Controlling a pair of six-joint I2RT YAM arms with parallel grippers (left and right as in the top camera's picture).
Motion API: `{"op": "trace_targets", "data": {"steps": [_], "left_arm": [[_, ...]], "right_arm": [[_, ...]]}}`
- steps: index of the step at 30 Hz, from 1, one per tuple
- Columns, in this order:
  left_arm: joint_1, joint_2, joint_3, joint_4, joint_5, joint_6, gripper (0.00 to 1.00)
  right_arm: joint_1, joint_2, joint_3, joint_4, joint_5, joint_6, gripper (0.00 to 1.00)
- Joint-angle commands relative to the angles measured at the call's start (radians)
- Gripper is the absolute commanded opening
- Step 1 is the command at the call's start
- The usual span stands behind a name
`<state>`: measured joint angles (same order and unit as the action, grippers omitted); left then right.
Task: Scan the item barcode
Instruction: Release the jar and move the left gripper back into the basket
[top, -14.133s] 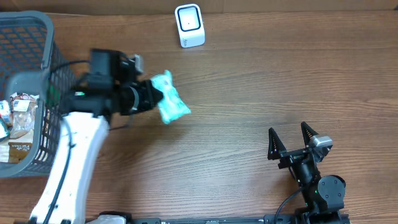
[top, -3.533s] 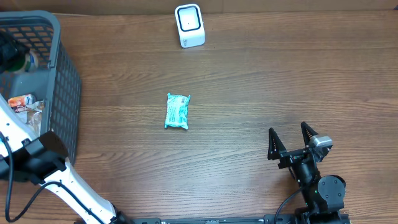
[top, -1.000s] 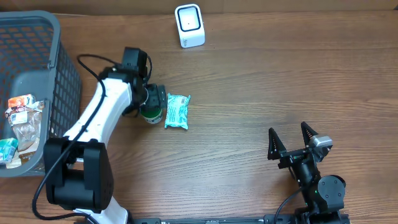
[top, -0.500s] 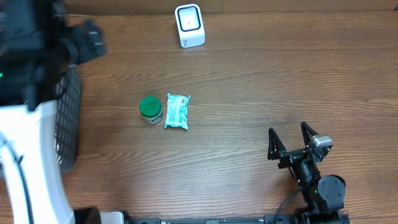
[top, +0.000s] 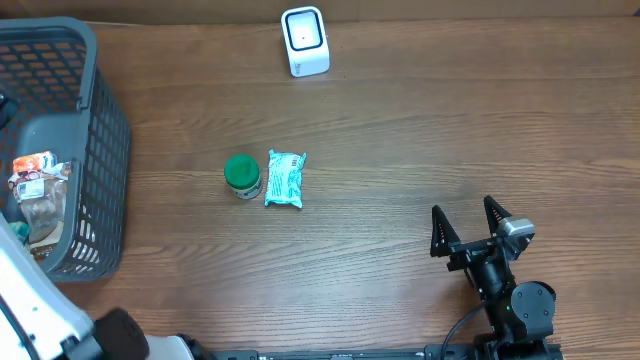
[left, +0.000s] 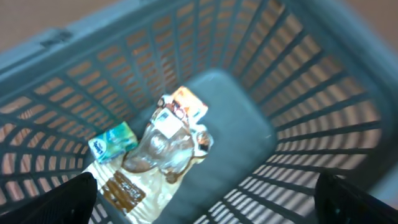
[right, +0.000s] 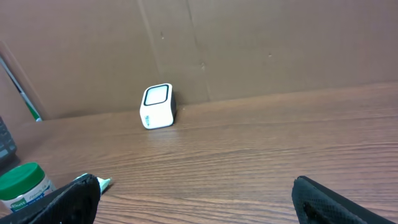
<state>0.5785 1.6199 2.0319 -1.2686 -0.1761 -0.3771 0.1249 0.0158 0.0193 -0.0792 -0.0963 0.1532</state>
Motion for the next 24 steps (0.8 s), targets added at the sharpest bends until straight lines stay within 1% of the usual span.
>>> {"op": "trace_targets", "data": {"steps": [1, 5, 8, 9, 11, 13, 19, 20, 23, 24], "left_arm": [[0.004, 0.098, -0.023, -0.005, 0.011, 0.094, 0.93], [0.004, 0.175, -0.023, -0.009, 0.009, 0.112, 0.93], [0.004, 0.233, -0.023, -0.016, 0.006, 0.135, 0.88], [0.004, 0.266, -0.025, -0.025, -0.021, 0.132, 0.87], [0.005, 0.291, -0.047, -0.024, -0.066, 0.129, 0.88], [0.005, 0.300, -0.090, -0.003, -0.088, 0.125, 0.92], [0.004, 0.303, -0.315, 0.164, -0.097, 0.139, 0.93], [0.004, 0.303, -0.341, 0.185, -0.097, 0.150, 0.94], [0.004, 0.304, -0.412, 0.258, -0.097, 0.208, 0.99], [0.004, 0.304, -0.436, 0.287, -0.097, 0.227, 1.00]], "right_arm": [[-0.003, -0.003, -0.011, 0.004, 0.008, -0.005, 1.00], [-0.003, -0.003, -0.011, 0.004, 0.008, -0.005, 1.00], [-0.003, -0.003, -0.011, 0.004, 0.008, -0.005, 1.00], [-0.003, -0.003, -0.011, 0.004, 0.008, -0.005, 1.00], [-0.003, -0.003, -0.011, 0.004, 0.008, -0.005, 1.00], [-0.003, -0.003, -0.011, 0.004, 0.008, -0.005, 1.00], [-0.003, -0.003, -0.011, 0.004, 0.008, -0.005, 1.00], [-0.003, -0.003, -0.011, 0.004, 0.008, -0.005, 1.00], [-0.003, -0.003, -0.011, 0.004, 0.008, -0.005, 1.00], [-0.003, -0.003, -0.011, 0.004, 0.008, -0.005, 1.00]]}}
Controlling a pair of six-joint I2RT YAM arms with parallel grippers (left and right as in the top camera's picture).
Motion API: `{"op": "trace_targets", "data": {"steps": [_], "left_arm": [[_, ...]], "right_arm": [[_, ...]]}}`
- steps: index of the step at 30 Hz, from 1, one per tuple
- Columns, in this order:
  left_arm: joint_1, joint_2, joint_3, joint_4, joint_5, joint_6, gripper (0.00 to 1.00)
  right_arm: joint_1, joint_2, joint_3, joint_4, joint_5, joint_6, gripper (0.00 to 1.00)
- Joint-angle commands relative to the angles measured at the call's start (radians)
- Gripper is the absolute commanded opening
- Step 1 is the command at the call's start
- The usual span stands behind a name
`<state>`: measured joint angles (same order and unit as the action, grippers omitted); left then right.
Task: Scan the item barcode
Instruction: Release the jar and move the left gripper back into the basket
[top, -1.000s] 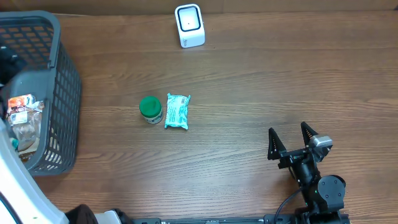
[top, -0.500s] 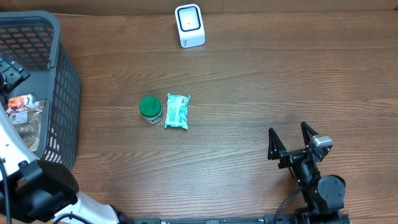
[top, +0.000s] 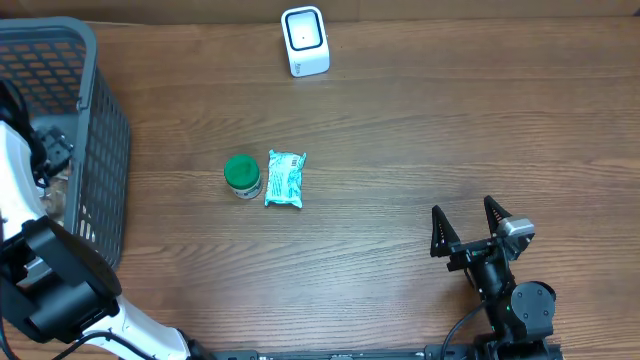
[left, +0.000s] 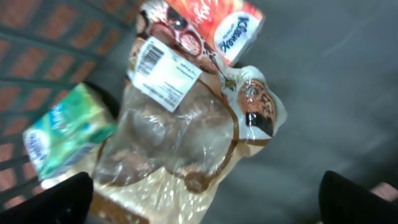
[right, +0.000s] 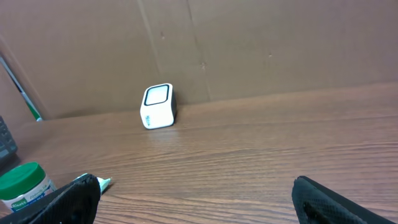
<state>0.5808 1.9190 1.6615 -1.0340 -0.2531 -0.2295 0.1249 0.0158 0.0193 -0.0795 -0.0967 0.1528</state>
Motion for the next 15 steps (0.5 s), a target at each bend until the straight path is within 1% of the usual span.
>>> {"op": "trace_targets", "data": {"steps": [1, 6, 15], "left_arm": [[0.002, 0.005, -0.080, 0.072, -0.020, 0.088, 1.00], [0.002, 0.007, -0.144, 0.160, -0.019, 0.122, 0.99], [0.002, 0.007, -0.288, 0.328, -0.021, 0.134, 0.94]], "right_arm": [[-0.003, -0.003, -0.011, 0.004, 0.008, -0.005, 1.00], [-0.003, -0.003, -0.011, 0.004, 0.008, -0.005, 1.00], [-0.003, -0.003, -0.011, 0.004, 0.008, -0.005, 1.00]]}}
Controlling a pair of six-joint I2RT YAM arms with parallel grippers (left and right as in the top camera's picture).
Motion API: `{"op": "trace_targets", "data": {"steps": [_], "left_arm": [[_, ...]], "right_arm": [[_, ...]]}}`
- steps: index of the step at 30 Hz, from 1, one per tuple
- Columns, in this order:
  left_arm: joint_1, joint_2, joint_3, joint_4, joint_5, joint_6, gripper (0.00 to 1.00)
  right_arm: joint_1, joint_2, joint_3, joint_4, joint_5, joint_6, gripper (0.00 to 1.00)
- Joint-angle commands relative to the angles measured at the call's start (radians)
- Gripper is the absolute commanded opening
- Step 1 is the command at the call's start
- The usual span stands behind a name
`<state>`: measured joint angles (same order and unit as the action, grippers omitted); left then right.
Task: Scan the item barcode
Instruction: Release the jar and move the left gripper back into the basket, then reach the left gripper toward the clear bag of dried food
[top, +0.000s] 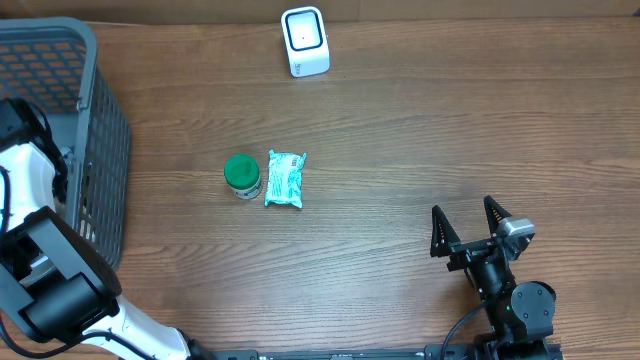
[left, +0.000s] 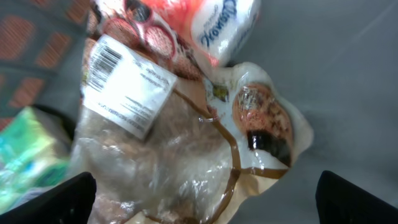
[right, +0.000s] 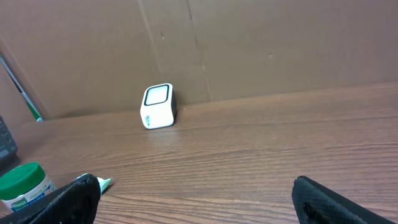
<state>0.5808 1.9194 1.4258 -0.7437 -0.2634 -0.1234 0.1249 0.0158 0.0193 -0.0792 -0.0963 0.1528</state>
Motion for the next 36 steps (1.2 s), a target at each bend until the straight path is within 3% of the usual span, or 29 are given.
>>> {"op": "trace_targets", "data": {"steps": [1, 11, 17, 19, 24, 27, 32, 36], "left_arm": [[0.002, 0.007, -0.065, 0.051, -0.010, 0.030, 0.94], [0.003, 0.091, -0.083, 0.080, -0.093, 0.045, 0.88], [0.003, 0.148, -0.083, 0.053, -0.193, -0.025, 0.74], [0.003, 0.154, -0.083, 0.043, -0.225, -0.052, 0.66], [0.003, 0.154, -0.083, 0.028, -0.294, -0.089, 0.34], [0.003, 0.155, -0.084, -0.010, -0.317, -0.131, 0.24], [0.003, 0.155, -0.100, -0.061, -0.316, -0.181, 0.26], [0.003, 0.155, -0.122, -0.051, -0.314, -0.188, 0.34]], "right_arm": [[-0.003, -0.003, -0.011, 0.004, 0.008, -0.005, 1.00], [-0.003, -0.003, -0.011, 0.004, 0.008, -0.005, 1.00], [-0.003, -0.003, -0.011, 0.004, 0.008, -0.005, 1.00], [-0.003, -0.003, -0.011, 0.004, 0.008, -0.005, 1.00], [-0.003, -0.003, -0.011, 0.004, 0.008, -0.005, 1.00], [-0.003, -0.003, -0.011, 0.004, 0.008, -0.005, 1.00], [-0.003, -0.003, -0.011, 0.004, 0.008, -0.005, 1.00], [-0.003, -0.003, -0.011, 0.004, 0.008, -0.005, 1.00]]}}
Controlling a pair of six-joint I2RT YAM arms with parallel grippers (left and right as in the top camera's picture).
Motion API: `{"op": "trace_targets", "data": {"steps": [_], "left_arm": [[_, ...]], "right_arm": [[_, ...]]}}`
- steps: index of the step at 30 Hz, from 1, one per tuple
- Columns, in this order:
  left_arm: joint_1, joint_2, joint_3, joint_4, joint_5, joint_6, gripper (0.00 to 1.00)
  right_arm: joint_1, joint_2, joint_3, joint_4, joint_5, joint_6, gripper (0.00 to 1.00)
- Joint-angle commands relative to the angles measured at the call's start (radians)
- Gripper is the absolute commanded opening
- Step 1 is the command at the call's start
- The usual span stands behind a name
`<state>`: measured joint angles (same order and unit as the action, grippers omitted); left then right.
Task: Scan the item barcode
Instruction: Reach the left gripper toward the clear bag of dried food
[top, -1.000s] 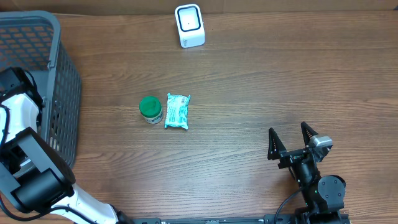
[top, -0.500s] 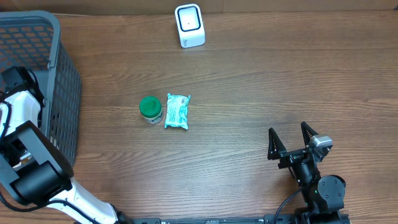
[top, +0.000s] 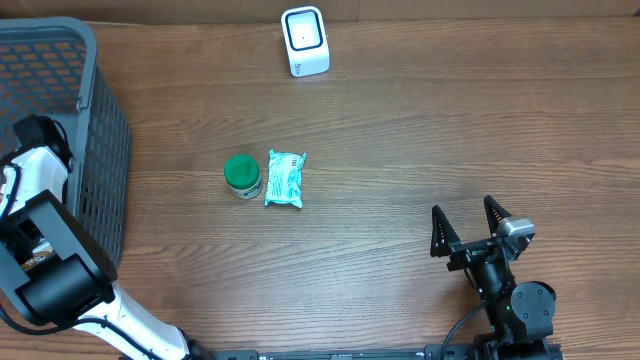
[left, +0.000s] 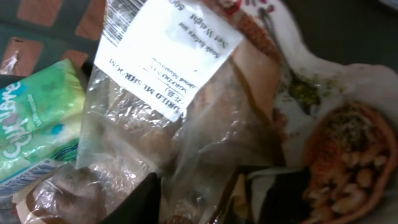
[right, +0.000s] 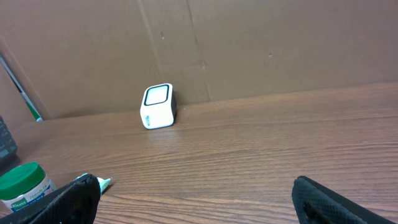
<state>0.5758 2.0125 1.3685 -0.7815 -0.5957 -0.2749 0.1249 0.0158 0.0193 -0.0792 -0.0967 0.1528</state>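
In the left wrist view a clear bag of dried mushrooms (left: 186, 143) with a white barcode label (left: 171, 56) fills the frame. My left gripper (left: 202, 208) has its dark fingers (left: 142, 200) drawn in on the bag's lower part, which bunches between them. From overhead the left arm (top: 40, 165) reaches down into the grey basket (top: 100, 130), hiding the gripper and the bag. The white scanner (top: 305, 40) stands at the table's far edge. My right gripper (top: 468, 228) rests open at the near right, holding nothing.
Beside the bag lie a green tissue pack (left: 34, 124) and a printed snack pouch (left: 348, 143). On the table sit a green-lidded jar (top: 242, 175) and a teal packet (top: 285, 179). The right wrist view shows the scanner (right: 157, 106) against a cardboard wall.
My left gripper has come down closer onto the clear bag, and its fingers have drawn in from wide apart to press on it. The right arm has not moved.
My left gripper first hung open high over the basket's contents. It was then lower and open above the clear bag, then closer still. Now its fingers have narrowed onto the bag. The right arm, jar, packet and scanner stayed in place.
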Motion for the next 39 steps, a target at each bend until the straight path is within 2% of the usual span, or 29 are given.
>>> {"op": "trace_targets", "data": {"steps": [1, 2, 3, 9, 13, 20, 26, 29, 31, 33, 36, 37, 39], "left_arm": [[0.008, 0.062, -0.067, -0.011, 0.019, -0.036, 0.26], [0.008, 0.062, -0.067, -0.011, 0.019, -0.036, 0.07], [0.008, 0.062, -0.066, -0.013, 0.018, -0.035, 0.04], [0.003, 0.059, 0.019, -0.125, 0.074, -0.036, 0.04], [0.003, 0.048, 0.174, -0.259, 0.143, -0.036, 0.04], [-0.007, 0.018, 0.493, -0.489, 0.145, -0.037, 0.04], [-0.014, -0.066, 0.555, -0.517, 0.150, -0.035, 0.04], [-0.013, -0.077, 0.554, -0.505, 0.168, 0.034, 0.04], [-0.013, -0.070, 0.541, -0.488, 0.233, 0.159, 0.04], [-0.013, -0.064, 0.517, -0.470, 0.277, 0.203, 0.15], [-0.014, -0.048, 0.476, -0.432, 0.314, 0.204, 0.44], [-0.015, -0.042, 0.460, -0.417, 0.317, 0.205, 0.51], [-0.016, -0.026, 0.431, -0.397, 0.313, 0.211, 0.59]], "right_arm": [[-0.003, -0.003, -0.011, 0.004, 0.008, -0.005, 1.00], [-0.003, -0.003, -0.011, 0.004, 0.008, -0.005, 1.00], [-0.003, -0.003, -0.011, 0.004, 0.009, -0.005, 1.00], [-0.003, -0.003, -0.011, 0.004, 0.008, -0.005, 1.00], [-0.003, -0.003, -0.011, 0.004, 0.008, -0.005, 1.00], [-0.003, -0.003, -0.011, 0.004, 0.008, -0.005, 1.00], [-0.003, -0.003, -0.011, 0.004, 0.008, -0.005, 1.00], [-0.003, -0.003, -0.011, 0.004, 0.009, -0.005, 1.00], [-0.003, -0.003, -0.011, 0.004, 0.008, -0.005, 1.00], [-0.003, -0.003, -0.011, 0.004, 0.008, -0.005, 1.00], [-0.003, -0.003, -0.011, 0.004, 0.008, -0.005, 1.00], [-0.003, -0.003, -0.011, 0.004, 0.008, -0.005, 1.00], [-0.003, -0.003, -0.011, 0.004, 0.008, -0.005, 1.00]]}}
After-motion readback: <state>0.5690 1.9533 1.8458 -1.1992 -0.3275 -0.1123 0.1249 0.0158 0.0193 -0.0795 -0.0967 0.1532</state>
